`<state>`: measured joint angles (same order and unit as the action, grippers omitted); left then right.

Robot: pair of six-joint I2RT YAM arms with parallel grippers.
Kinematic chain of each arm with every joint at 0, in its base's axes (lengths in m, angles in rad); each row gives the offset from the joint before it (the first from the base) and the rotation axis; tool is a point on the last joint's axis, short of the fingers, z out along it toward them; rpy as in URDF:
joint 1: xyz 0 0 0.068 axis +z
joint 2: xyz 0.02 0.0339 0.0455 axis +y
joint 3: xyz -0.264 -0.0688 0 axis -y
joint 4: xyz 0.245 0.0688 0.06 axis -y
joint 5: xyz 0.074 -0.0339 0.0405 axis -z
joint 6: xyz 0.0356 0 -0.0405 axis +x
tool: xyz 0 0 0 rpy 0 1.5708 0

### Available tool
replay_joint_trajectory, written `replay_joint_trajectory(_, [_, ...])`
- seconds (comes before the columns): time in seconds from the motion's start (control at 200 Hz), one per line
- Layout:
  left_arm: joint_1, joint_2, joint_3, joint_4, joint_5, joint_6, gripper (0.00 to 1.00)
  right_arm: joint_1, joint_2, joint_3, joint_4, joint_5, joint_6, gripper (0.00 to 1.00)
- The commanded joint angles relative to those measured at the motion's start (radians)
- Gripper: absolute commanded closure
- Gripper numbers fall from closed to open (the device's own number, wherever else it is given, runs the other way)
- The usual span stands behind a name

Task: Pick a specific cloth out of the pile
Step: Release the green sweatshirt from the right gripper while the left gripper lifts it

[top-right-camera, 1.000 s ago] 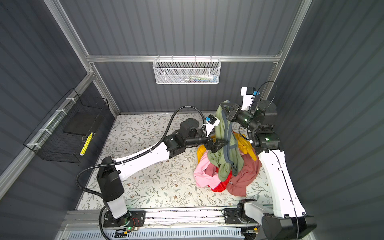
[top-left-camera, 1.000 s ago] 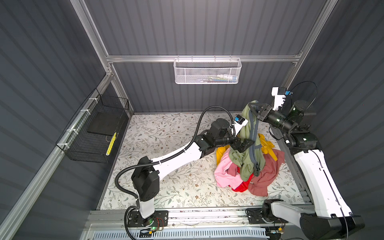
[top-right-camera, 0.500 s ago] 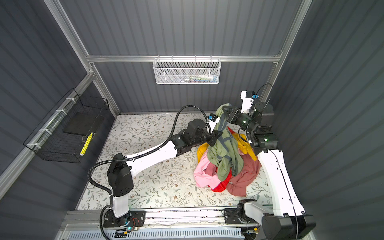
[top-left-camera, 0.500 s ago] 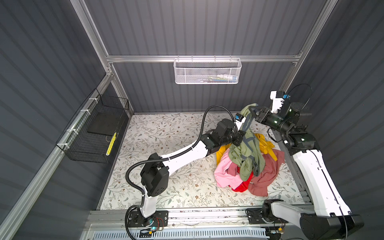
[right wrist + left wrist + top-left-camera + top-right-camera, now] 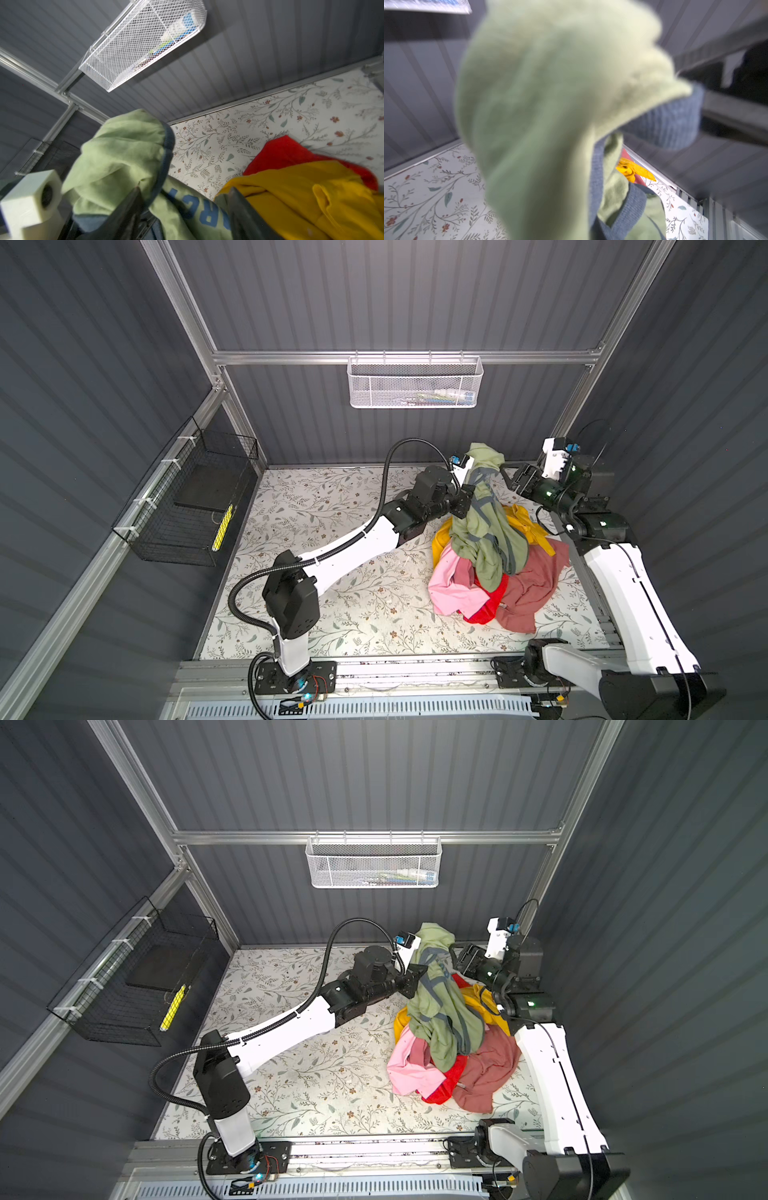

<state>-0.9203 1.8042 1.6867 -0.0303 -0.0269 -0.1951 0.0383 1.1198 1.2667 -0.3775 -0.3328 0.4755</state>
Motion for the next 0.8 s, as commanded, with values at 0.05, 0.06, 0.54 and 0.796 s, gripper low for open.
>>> replay_joint_trajectory(0.05, [0.045, -0.077, 0.025, 0.004, -0.017, 0.012, 1.0, -0.005, -0.045, -0.034, -0.029, 0.051, -0.034, 0.14])
replay_joint_trajectory(0.06, [0.046, -0.079, 0.025, 0.003, -0.018, 0.012, 1.0, -0.006, -0.046, -0.036, -0.032, 0.051, -0.035, 0.14])
replay_joint_trajectory(0.54, [0.077, -0.227, -0.007, -0.036, -0.169, 0.071, 1.0, -0.005, -0.069, -0.144, 0.037, 0.025, -0.048, 0.01])
replay_joint_trajectory(0.796, [0.077, -0.338, -0.111, 0.023, -0.171, 0.025, 1.0, -0.004, -0.073, -0.21, 0.08, 0.009, 0.0, 0.01])
